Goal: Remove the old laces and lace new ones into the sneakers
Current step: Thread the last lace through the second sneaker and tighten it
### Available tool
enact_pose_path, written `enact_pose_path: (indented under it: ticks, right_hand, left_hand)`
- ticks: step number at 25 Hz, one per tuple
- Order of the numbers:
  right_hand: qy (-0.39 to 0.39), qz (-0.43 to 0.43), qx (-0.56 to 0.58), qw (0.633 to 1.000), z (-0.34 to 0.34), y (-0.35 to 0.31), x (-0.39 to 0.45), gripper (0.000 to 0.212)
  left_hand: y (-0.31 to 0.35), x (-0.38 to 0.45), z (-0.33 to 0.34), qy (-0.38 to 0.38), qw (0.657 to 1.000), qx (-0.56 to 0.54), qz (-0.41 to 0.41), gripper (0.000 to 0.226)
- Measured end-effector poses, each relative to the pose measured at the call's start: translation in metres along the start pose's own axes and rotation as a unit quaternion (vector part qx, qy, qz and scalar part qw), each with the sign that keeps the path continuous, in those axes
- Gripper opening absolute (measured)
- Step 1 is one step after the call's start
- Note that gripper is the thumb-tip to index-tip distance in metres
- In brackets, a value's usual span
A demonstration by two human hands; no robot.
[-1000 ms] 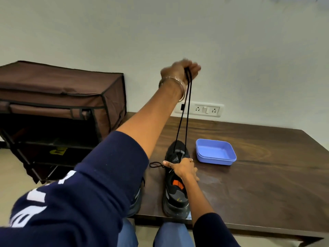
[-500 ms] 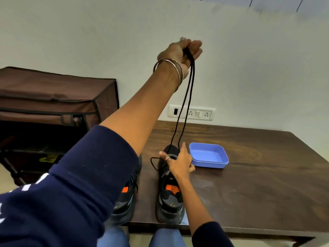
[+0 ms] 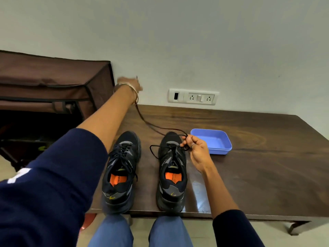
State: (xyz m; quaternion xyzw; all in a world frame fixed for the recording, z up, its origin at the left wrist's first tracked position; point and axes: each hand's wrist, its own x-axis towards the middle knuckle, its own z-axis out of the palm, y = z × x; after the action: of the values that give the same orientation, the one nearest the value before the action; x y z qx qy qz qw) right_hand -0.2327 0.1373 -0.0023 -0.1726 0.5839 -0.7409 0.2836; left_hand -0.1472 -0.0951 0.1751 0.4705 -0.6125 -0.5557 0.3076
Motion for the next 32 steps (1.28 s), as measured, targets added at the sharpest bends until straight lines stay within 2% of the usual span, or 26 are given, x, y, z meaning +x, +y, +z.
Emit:
enact_pose_path:
  ticks: [2,4,6,7,10,14,18,20,25,29,30,32]
  right_hand:
    - [0.040,0.017,0.014,0.999,0.007,-0.001,0.003,0.021]
    - [0.062,0.029,0.031,0.997,0.016,-0.005,0.003,0.022]
    - [0.062,0.036,0.024,0.997,0.028,-0.012,0.002,0.024]
    - [0.062,0.038,0.019,0.997,0.034,-0.017,0.004,0.025]
    - [0.055,0.030,-0.022,0.998,0.050,-0.037,0.012,0.027]
    - [0.022,0.001,-0.084,0.996,0.067,-0.070,0.011,0.028]
    - [0.021,-0.062,-0.007,0.998,0.084,-0.136,0.015,0.022]
    - [0.026,-0.104,-0.012,0.994,0.091,-0.163,0.018,0.021]
    - [0.000,-0.122,-0.009,0.993,0.097,-0.161,0.005,0.021]
    - [0.013,-0.133,-0.027,0.991,0.091,-0.159,0.005,0.018]
    - [0.004,-0.133,-0.031,0.991,0.090,-0.158,0.004,0.016]
    - [-0.025,-0.130,-0.049,0.990,0.088,-0.156,0.001,0.015]
  left_hand:
    - [-0.042,-0.013,0.013,-0.061,0.966,0.250,-0.006,0.041]
    - [-0.073,-0.047,0.031,-0.059,0.921,0.382,0.046,0.045]
    - [-0.104,-0.079,0.054,-0.073,0.921,0.367,0.106,0.036]
    - [-0.120,-0.092,0.064,-0.096,0.928,0.344,0.104,0.030]
    - [-0.159,-0.110,0.080,-0.140,0.935,0.326,0.014,0.034]
    - [-0.173,-0.117,0.083,-0.094,0.947,0.306,0.006,0.037]
    - [-0.177,-0.122,0.086,-0.051,0.962,0.269,-0.025,0.056]
    - [-0.180,-0.121,0.087,-0.049,0.965,0.256,-0.031,0.063]
    - [-0.182,-0.123,0.088,-0.064,0.968,0.242,0.000,0.059]
    - [-0.182,-0.115,0.084,-0.080,0.980,0.177,0.047,0.059]
    - [-0.177,-0.110,0.084,-0.083,0.982,0.155,0.075,0.055]
    - [-0.157,-0.098,0.084,-0.086,0.976,0.142,0.140,0.031]
